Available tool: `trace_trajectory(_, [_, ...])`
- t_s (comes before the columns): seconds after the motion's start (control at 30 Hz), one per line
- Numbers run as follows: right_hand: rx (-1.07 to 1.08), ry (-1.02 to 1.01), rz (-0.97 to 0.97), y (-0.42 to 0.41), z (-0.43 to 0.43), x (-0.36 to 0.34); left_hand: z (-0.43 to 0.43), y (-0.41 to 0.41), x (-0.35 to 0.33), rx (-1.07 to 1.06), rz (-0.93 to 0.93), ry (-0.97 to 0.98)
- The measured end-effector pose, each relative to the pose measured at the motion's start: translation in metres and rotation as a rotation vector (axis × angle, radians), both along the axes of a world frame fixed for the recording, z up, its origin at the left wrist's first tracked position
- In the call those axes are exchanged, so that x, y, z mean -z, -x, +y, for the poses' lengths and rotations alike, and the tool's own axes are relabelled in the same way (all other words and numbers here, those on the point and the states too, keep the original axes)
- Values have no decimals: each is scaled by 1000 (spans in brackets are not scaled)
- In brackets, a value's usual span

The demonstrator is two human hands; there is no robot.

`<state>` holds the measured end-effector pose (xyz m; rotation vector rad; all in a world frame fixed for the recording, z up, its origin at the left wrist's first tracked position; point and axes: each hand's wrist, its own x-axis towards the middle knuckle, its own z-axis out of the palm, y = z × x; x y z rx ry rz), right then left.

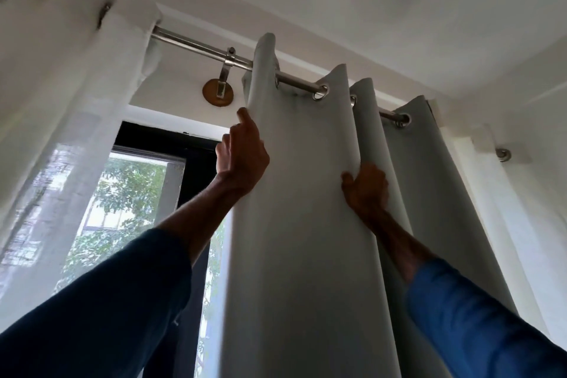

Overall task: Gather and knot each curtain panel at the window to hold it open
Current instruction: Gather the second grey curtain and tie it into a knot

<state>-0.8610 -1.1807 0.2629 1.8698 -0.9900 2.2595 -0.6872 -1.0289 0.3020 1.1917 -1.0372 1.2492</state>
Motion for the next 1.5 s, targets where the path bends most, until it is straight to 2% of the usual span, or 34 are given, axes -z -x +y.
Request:
trace_trajectory(0.17, [-28,46,11,14,-31,-11,-22,28,-9,-209,-68,-114])
trace_trajectory(0.33, [-58,80,-21,35,-61,-14,-50,65,-26,-302,-152,-201])
trace_trajectory(0.53, [-89,102,-30,46,-75,-17,-94,111,-49,-225,-308,-332])
trace_trajectory(0.6, [-112,108,-41,45,-74,-15,-106,116,-49,-151,-309,-349])
trace_trajectory(0.73, [-113,137,-12,42,-71,-16,-113,100,-42,-4,-297,-343])
trace_trajectory(0.97, [-68,235,2,17,-39,-16,-82,50,-17,131,-269,-252])
trace_trajectory(1.1, [-59,272,10,0,-25,-15,-42,18,-12,37,-325,-219])
trace_trajectory(1.27, [-91,265,22,-13,-9,-16,-2,-31,-21,0,-247,-195])
trace_trajectory(1.5, [-48,301,65,-13,8,-16,33,-53,-28,-42,-129,-195])
